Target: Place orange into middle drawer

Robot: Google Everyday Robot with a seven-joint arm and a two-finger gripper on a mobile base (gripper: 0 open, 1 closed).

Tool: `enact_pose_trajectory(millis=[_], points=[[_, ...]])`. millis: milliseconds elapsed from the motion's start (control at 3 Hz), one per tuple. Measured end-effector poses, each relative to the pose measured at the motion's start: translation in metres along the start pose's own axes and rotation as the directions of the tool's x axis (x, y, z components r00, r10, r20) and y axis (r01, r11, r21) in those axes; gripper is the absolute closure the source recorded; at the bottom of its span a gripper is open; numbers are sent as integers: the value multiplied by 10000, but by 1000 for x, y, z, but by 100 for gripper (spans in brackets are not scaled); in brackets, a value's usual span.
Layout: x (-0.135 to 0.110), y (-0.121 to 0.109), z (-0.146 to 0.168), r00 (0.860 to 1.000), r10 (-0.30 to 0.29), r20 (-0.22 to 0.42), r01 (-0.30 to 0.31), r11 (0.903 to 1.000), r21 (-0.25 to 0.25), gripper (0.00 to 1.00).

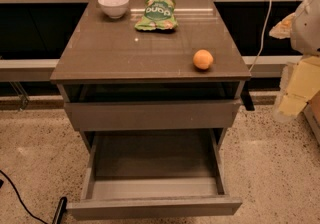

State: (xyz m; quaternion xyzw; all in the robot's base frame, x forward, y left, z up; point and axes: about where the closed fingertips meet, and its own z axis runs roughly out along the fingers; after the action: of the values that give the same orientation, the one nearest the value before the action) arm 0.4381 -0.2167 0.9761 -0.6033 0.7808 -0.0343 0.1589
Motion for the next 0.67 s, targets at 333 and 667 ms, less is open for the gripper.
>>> enact_pose_trajectory(millis=[333, 667], points=[[0, 0, 0, 10000, 0, 0, 0, 10000, 1, 0], [-10, -22, 10, 9998, -210, 29, 209, 9993, 294, 0]])
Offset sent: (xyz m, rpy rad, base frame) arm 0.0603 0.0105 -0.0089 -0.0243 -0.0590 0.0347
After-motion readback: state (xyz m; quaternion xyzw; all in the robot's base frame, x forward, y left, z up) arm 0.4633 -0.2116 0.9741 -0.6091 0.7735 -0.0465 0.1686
